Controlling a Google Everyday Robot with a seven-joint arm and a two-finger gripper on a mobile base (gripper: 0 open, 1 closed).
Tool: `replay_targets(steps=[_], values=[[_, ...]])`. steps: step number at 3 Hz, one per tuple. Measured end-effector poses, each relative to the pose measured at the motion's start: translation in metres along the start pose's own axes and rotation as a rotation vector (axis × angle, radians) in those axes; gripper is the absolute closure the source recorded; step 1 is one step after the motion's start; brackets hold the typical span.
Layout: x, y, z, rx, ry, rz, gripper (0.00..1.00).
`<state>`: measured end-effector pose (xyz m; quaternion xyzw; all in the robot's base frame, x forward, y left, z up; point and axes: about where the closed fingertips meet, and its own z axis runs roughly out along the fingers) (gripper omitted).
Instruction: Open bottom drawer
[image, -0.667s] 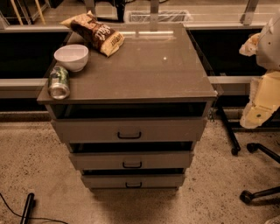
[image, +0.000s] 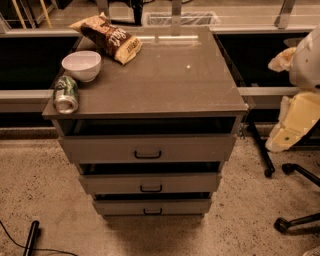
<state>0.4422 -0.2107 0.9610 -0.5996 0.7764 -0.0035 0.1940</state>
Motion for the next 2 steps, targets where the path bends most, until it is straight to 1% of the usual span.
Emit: replay_targets(steps=[1, 2], values=[[0.006, 0.028, 0.083, -0.098, -0.198, -0.005, 0.00], [-0.005, 0.079, 0.162, -0.195, -0.412, 0.018, 0.00]])
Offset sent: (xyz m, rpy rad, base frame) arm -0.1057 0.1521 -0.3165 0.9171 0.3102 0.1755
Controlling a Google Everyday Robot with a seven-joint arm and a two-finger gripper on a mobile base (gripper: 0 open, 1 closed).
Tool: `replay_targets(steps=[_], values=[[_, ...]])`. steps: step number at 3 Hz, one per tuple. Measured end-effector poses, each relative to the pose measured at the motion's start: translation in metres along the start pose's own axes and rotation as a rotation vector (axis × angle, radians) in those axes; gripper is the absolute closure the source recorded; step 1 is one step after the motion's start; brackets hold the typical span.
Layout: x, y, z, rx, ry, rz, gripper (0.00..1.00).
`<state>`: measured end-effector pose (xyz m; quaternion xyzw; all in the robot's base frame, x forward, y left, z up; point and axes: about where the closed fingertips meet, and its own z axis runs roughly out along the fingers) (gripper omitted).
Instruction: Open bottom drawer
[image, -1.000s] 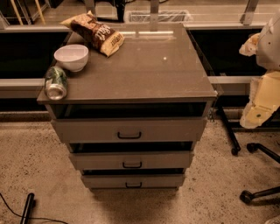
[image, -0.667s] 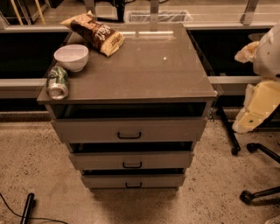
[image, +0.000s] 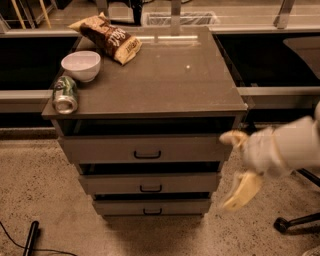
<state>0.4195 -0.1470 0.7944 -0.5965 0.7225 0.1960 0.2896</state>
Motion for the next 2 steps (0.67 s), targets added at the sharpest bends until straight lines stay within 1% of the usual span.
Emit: replay_targets(steps=[1, 2], values=[[0.0008, 0.0316, 0.0389, -0.081, -0.100, 0.041, 0.00], [-0.0017, 0.0386, 0.0434, -0.128, -0.090, 0.030, 0.00]])
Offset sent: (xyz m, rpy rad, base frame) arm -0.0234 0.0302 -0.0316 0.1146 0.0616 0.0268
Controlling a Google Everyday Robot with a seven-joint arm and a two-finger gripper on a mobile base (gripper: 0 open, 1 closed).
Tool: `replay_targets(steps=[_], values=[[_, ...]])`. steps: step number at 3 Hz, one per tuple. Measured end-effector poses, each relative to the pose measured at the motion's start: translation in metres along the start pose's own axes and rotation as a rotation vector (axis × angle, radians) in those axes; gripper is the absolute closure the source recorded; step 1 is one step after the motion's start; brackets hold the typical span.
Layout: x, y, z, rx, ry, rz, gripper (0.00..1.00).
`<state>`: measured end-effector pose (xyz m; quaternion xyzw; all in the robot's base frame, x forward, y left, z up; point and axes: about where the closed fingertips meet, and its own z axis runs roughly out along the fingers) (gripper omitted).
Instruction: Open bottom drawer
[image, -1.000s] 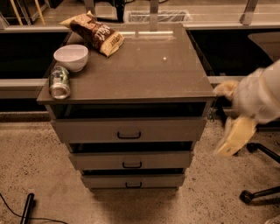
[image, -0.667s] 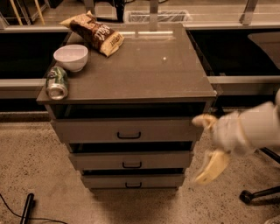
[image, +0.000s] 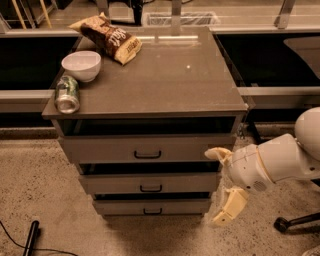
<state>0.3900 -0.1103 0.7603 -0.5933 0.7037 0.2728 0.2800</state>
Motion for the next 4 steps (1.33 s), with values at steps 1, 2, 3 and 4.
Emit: replay_targets(steps=[1, 2, 3, 4], values=[[0.021, -0.011, 0.038, -0.013, -0.049, -0.035, 0.00], [0.091, -0.011, 0.130, -0.037, -0.098, -0.106, 0.00], [0.140, -0.008, 0.184, -0.048, -0.121, -0.103, 0.00], [0.140, -0.008, 0.184, -0.048, -0.121, -0.103, 0.00]])
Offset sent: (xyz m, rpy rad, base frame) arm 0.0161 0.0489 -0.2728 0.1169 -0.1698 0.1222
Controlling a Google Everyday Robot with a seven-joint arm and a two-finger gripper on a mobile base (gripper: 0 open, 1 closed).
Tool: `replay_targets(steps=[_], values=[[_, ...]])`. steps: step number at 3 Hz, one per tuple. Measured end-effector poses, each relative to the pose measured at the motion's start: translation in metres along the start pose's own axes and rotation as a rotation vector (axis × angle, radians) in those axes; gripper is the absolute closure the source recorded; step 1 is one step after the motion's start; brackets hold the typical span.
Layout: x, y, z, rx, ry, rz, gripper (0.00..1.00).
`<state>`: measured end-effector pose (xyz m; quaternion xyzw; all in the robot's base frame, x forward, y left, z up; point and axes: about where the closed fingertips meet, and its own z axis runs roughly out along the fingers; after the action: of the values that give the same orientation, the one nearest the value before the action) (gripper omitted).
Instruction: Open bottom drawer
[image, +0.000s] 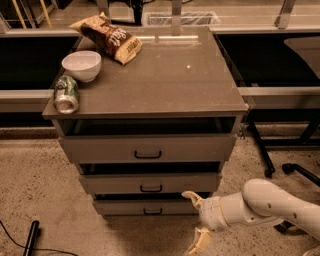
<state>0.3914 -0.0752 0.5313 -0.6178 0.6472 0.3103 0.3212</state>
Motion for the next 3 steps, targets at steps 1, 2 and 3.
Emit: replay_targets(steps=[1, 2, 3], values=[[0.036, -0.010, 0.013, 0.017, 0.051, 0.008, 0.00], [0.128, -0.021, 0.049, 0.057, 0.157, 0.037, 0.00], [0.191, -0.015, 0.084, 0.045, 0.179, 0.009, 0.00]])
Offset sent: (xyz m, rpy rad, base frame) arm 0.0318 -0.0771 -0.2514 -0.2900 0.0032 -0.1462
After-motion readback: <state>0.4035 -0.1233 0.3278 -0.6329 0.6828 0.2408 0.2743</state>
